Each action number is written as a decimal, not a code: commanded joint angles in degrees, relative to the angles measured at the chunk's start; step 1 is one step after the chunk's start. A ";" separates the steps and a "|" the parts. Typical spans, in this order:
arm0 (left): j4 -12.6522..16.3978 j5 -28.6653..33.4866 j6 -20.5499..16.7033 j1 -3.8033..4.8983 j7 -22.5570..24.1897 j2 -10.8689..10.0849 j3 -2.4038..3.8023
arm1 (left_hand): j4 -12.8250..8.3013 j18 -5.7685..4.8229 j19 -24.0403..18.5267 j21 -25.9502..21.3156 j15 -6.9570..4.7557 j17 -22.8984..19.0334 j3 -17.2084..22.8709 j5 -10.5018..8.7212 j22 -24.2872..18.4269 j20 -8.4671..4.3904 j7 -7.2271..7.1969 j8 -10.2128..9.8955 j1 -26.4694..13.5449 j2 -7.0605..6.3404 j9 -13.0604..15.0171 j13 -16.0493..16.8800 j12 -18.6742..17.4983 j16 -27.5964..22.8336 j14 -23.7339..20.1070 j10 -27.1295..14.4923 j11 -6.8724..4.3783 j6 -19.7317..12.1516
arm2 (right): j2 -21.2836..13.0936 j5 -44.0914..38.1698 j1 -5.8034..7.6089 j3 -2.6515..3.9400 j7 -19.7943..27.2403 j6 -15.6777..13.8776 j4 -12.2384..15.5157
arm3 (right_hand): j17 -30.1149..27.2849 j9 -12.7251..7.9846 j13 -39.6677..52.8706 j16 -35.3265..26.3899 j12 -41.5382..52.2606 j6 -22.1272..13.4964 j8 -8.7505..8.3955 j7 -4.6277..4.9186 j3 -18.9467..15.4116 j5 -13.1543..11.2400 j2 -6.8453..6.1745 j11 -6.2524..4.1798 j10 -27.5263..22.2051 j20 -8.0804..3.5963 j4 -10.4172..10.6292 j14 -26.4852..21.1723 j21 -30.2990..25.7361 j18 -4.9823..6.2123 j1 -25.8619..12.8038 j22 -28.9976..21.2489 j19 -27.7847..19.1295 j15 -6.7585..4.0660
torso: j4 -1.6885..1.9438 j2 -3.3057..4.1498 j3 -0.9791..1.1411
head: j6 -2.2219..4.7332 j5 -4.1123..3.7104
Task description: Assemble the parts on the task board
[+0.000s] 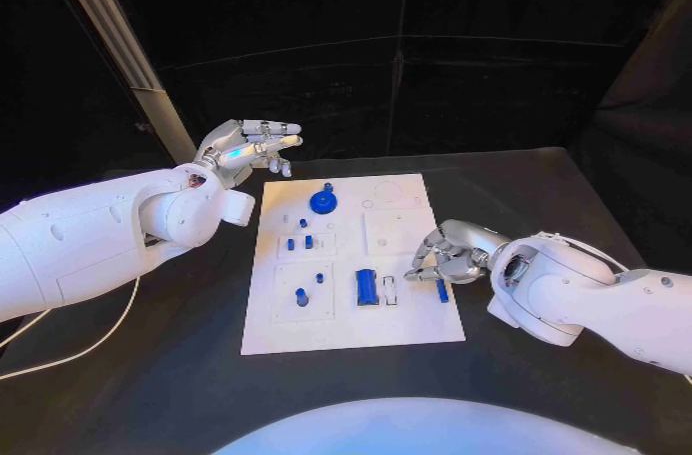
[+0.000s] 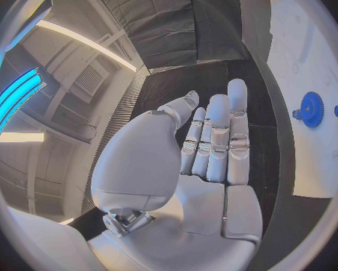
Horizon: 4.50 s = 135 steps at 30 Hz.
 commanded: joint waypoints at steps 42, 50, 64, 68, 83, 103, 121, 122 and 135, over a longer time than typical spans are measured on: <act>-0.25 0.18 0.79 0.02 0.43 -0.40 -0.16 | -0.13 0.73 -0.49 -0.41 -0.07 -0.21 -0.16 0.21 -0.18 0.00 0.01 0.20 0.00 0.17 0.01 -0.11 0.41 -0.19 -0.47 -0.45 -0.16 -0.06 | -1.45 -14.79 0.36 -0.01 -7.76 14.79 -2.07 | 2.62 0.65 3.91 -0.22 3.82 4.45 -0.40 -1.09 -3.82 0.70 1.18 -0.61 2.15 0.15 1.28 3.52 0.13 -0.30 1.80 0.88 0.14 -0.02 | -0.25 -0.31 -0.14 | 0.12 -0.23; -0.26 0.18 0.80 0.02 0.41 -0.36 -0.18 | -0.15 0.73 -0.49 -0.44 -0.08 -0.26 -0.15 0.21 -0.21 0.00 -0.03 0.30 0.02 0.20 0.04 -0.12 0.51 -0.18 -0.49 -0.48 -0.18 0.04 | -0.13 -16.13 0.20 -0.02 -7.91 15.76 -2.58 | 2.61 1.22 4.12 -0.26 3.95 5.03 -0.08 -1.33 -3.96 0.89 1.30 -0.83 2.20 -0.03 0.97 3.52 0.09 -0.30 2.64 0.85 0.13 -0.22 | -0.19 -0.31 -0.20 | -0.11 -0.23; -0.15 0.18 0.88 0.03 0.34 -0.52 -0.19 | -0.15 0.73 -0.49 -0.44 -0.08 -0.26 -0.15 0.21 -0.21 0.00 -0.03 0.30 0.02 0.20 0.04 -0.12 0.51 -0.18 -0.49 -0.48 -0.18 0.04 | 2.55 -24.53 -0.56 -0.04 -7.97 20.77 -3.47 | 2.85 1.36 5.72 -0.27 5.26 3.93 -2.79 -0.71 0.42 -5.10 2.76 -0.55 2.30 -0.11 -5.09 3.53 0.07 -0.40 12.38 1.11 0.16 -0.10 | -0.20 -0.37 -0.20 | -0.43 0.08; -0.09 0.18 0.87 0.03 0.33 -0.64 -0.19 | -0.21 0.75 -0.49 -0.45 -0.09 -0.29 -0.11 0.21 -0.23 0.00 -0.05 0.35 0.11 0.23 0.05 -0.13 0.57 -0.17 -0.51 -0.51 -0.20 0.08 | 2.80 -25.10 -0.72 -0.04 -8.13 20.47 -3.42 | 2.98 0.70 5.88 -0.23 5.32 4.52 -4.66 -0.50 1.43 -2.01 3.13 -0.44 2.20 0.08 -4.91 3.56 0.09 -0.41 11.86 1.22 0.22 0.09 | -0.25 -0.38 -0.16 | -0.47 0.25; 0.08 0.18 0.92 0.04 0.35 -0.87 -0.19 | -0.21 0.75 -0.49 -0.45 -0.09 -0.29 -0.11 0.21 -0.23 0.00 -0.05 0.35 0.11 0.23 0.05 -0.13 0.57 -0.17 -0.51 -0.51 -0.20 0.08 | 1.92 -16.63 -0.80 -0.02 -8.14 7.48 -1.48 | 5.24 -1.05 7.95 1.16 7.56 7.36 -9.17 -0.79 6.59 9.75 3.03 -0.64 3.38 -0.14 -1.92 4.05 1.26 -0.75 8.86 3.26 1.10 -0.11 | -0.25 -0.35 -0.13 | -0.67 -0.03; 0.27 0.18 1.06 0.06 0.18 -0.87 -0.19 | -0.25 0.75 -0.49 -0.47 -0.10 -0.32 -0.09 0.21 -0.25 -0.01 -0.05 0.39 0.17 0.25 0.05 -0.14 0.62 -0.17 -0.52 -0.55 -0.20 0.11 | 4.48 0.37 -0.79 -0.02 -7.68 1.05 -1.53 | 6.40 -1.41 9.08 1.89 8.73 9.27 -10.88 -1.05 9.33 11.09 0.91 -0.82 4.39 -0.32 0.26 4.27 1.97 -0.97 6.27 4.49 1.61 -0.29 | -0.21 -0.31 -0.16 | -0.91 0.07; 0.36 0.18 1.11 0.08 0.12 -0.82 -0.19 | -0.28 0.75 -0.49 -0.48 -0.10 -0.35 -0.10 0.21 -0.27 -0.01 -0.03 0.40 0.19 0.22 0.05 -0.16 0.67 -0.17 -0.54 -0.60 -0.19 0.08 | 7.22 4.21 -0.78 -0.02 -9.49 6.72 -2.50 | 6.70 -1.32 9.31 2.07 8.84 10.68 -11.59 -1.35 10.67 11.50 0.00 -1.02 4.85 -0.34 2.31 4.30 2.12 -1.01 3.24 4.76 1.66 -0.42 | -0.27 -0.33 -0.08 | -1.54 0.28; 0.35 0.18 1.12 0.08 0.12 -0.81 -0.19 | -0.28 0.75 -0.49 -0.48 -0.10 -0.35 -0.10 0.21 -0.27 -0.01 -0.03 0.40 0.19 0.22 0.05 -0.16 0.67 -0.17 -0.54 -0.60 -0.19 0.08 | 7.30 4.23 -0.78 -0.02 -9.54 6.75 -2.52 | 6.72 -1.32 9.33 2.08 8.85 10.71 -11.61 -1.36 10.72 11.53 -0.02 -1.03 4.87 -0.34 2.37 4.30 2.14 -1.02 3.15 4.81 1.68 -0.43 | -0.25 -0.33 -0.07 | -1.53 0.27; 0.44 0.18 1.05 0.09 0.16 -0.82 -0.19 | -0.28 0.75 -0.49 -0.48 -0.10 -0.35 -0.10 0.21 -0.27 -0.01 -0.03 0.40 0.19 0.22 0.05 -0.16 0.67 -0.17 -0.54 -0.60 -0.19 0.08 | 8.21 4.27 -0.77 -0.02 -10.21 6.54 -3.48 | 6.68 -1.26 9.27 2.05 8.71 11.01 -11.80 -1.38 10.89 11.07 -0.36 -1.05 4.93 -0.36 2.97 4.29 2.14 -1.02 2.13 4.81 1.67 -0.44 | -0.23 -0.34 -0.16 | -1.66 0.34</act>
